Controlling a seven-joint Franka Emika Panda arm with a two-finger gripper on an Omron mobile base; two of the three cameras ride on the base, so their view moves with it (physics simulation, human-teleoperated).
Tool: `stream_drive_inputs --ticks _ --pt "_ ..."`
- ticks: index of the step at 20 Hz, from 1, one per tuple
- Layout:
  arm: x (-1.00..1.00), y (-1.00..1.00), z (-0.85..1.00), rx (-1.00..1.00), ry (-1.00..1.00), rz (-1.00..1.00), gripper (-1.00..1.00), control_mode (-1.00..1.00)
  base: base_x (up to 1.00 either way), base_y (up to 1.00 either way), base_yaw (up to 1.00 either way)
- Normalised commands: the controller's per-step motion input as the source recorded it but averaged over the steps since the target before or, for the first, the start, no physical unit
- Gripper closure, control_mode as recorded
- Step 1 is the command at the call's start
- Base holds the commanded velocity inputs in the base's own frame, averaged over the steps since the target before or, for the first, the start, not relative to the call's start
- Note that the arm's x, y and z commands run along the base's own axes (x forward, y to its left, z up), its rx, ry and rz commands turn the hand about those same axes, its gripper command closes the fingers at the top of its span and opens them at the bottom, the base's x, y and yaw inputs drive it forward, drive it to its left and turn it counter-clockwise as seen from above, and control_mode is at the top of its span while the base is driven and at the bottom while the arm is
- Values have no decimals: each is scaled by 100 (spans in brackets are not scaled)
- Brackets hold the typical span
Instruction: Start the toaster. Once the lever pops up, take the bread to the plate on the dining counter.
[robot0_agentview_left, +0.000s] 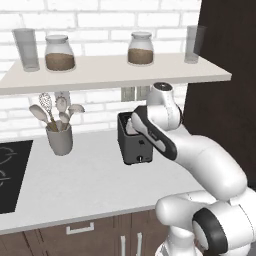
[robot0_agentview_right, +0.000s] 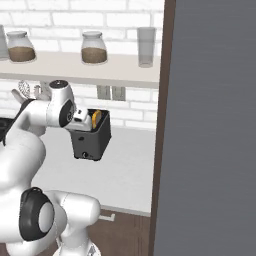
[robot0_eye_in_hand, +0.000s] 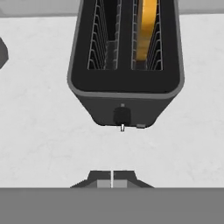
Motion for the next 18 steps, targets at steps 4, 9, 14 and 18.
stream_drive_inputs --ticks 4,9,14,18 --pt "36 -10 -38 0 -2 0 100 -100 0 0 0" --pt "41 -7 -41 0 -14 0 100 -100 0 0 0" --pt "44 0 -23 0 -2 0 100 -100 0 0 0" --pt "24 0 -22 0 0 0 100 -100 0 0 0"
